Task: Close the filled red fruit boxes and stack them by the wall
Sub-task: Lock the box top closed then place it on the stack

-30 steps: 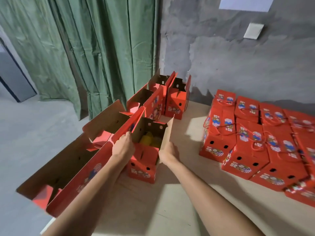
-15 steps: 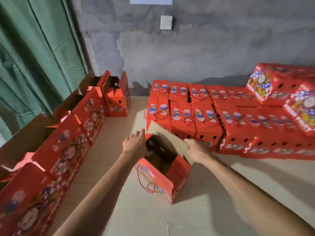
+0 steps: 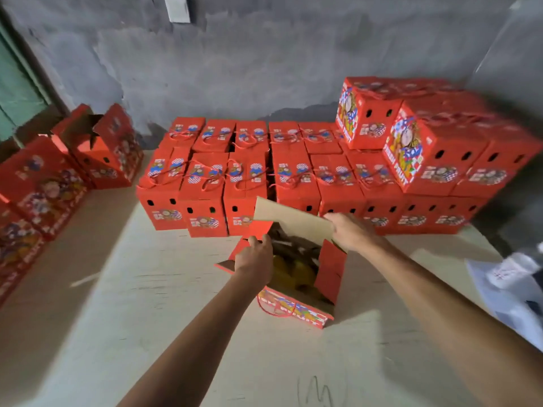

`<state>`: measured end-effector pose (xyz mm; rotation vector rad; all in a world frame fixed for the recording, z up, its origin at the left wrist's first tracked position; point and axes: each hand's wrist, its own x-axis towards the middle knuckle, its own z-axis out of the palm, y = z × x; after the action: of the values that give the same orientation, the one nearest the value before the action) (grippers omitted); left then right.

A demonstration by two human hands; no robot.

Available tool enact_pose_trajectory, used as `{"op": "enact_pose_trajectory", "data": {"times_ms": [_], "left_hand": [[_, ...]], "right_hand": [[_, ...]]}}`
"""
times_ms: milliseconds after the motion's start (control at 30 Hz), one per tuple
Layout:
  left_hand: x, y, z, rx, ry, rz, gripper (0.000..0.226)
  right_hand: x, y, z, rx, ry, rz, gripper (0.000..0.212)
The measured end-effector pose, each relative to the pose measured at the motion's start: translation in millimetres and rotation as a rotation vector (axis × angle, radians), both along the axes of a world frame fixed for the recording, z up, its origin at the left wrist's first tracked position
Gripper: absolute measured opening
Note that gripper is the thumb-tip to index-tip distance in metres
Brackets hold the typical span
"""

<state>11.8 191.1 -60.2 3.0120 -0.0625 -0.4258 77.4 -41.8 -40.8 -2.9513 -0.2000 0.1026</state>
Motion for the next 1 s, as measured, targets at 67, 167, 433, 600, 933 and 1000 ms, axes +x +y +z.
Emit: {"op": "enact_pose_trajectory", "data": {"times_ms": [67, 167, 433, 600, 933, 1000], "left_hand": [[-6.8, -36.5, -0.6, 0.012, 0.008, 0.012, 0.069], [-21.1, -83.0, -2.5, 0.022, 0.01, 0.003, 0.069], [-33.3, -149.2, -28.8, -0.487, 0.011, -0.059, 0.028], [-25.3, -136.2, -42.8, -0.483, -0.116, -0.016, 0.039], [-2.5, -82.8, -43.5, -0.849, -0.593, 0.291, 0.01], [3.3, -73.9, -40.9, -0.944, -0.67, 0.397, 0.015]], "right_hand": [[2.9, -28.0, 1.5, -0.022, -0.019, 0.022, 0.033], [6.6, -53.6, 2.9, -0.041, -0.048, 0.045, 0.036], [-2.3, -44.5, -27.2, -0.097, -0.289, -0.085, 0.051], [-33.7, 11.3, -37.9, 0.155, -0.424, 0.045, 0.055], [-80.4, 16.1, -79.9, 0.663, -0.605, 0.005, 0.018], [-78.0, 3.8, -80.6, 0.633, -0.709, -0.05, 0.012]]}}
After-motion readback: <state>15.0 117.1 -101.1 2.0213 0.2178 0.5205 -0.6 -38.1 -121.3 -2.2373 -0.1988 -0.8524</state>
